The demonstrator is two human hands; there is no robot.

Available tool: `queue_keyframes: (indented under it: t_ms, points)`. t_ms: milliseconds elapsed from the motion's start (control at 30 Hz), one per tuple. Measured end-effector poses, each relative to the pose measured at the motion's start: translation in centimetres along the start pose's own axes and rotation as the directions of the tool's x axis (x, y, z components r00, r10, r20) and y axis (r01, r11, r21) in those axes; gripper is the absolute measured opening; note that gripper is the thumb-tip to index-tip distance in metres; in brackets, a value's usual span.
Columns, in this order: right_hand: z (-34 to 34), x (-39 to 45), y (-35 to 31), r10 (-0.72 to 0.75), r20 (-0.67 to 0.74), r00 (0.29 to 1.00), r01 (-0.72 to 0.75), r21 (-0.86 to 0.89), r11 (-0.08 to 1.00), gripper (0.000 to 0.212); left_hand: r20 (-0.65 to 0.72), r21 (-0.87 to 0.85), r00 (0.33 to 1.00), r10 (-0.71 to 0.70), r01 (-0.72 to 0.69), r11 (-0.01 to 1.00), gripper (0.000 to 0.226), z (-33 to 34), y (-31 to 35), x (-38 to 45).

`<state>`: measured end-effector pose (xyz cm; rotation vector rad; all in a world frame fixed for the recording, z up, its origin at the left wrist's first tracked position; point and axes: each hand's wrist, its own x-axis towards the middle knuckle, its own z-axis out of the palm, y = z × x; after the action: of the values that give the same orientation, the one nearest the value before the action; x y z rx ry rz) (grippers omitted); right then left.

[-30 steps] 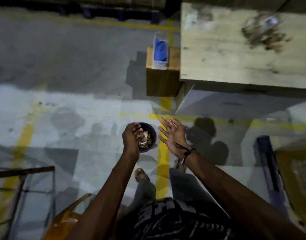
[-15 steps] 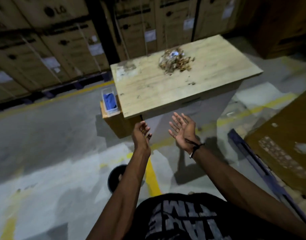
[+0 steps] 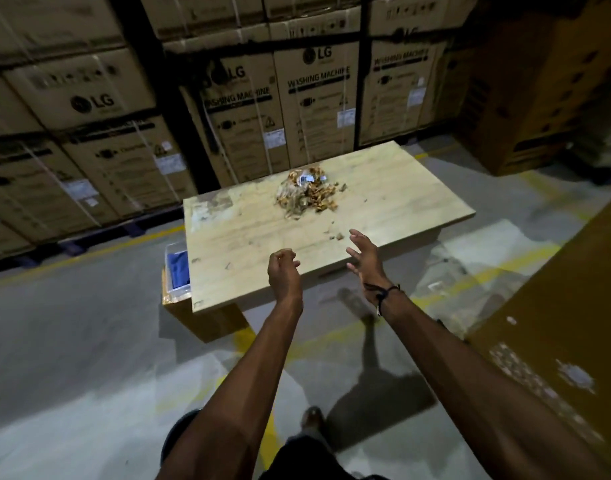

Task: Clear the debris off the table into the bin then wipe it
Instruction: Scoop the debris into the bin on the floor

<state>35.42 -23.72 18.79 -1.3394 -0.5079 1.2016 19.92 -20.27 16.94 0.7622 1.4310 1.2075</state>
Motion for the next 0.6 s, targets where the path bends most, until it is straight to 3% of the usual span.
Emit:
queue_keyframes:
  t_ms: [167, 367, 600]
  points:
    - [-0.4, 7.3, -1.2, -0.069, 0.030, 0.997, 0.074, -0.209, 0.975, 0.036, -0.054, 0.166, 0.990, 0.127, -0.117, 0.979, 0.014, 5.0, -0.8, 5.1]
    - [-0.5, 17.8, -2.2, -0.126, 0.088, 0.988, 0.153, -0.525, 0.837, 0.039, -0.041, 0.314, 0.972, 0.231, -0.207, 0.927, 0.023, 10.7, -2.4, 13.8]
    - [-1.0, 30.2, -1.6, -0.127, 0.131, 0.983, 0.182, -0.650, 0.738, 0.046, 0.040, 0.494, 0.972, 0.232, -0.221, 0.841, 0.033, 15.9, -3.1, 24.3]
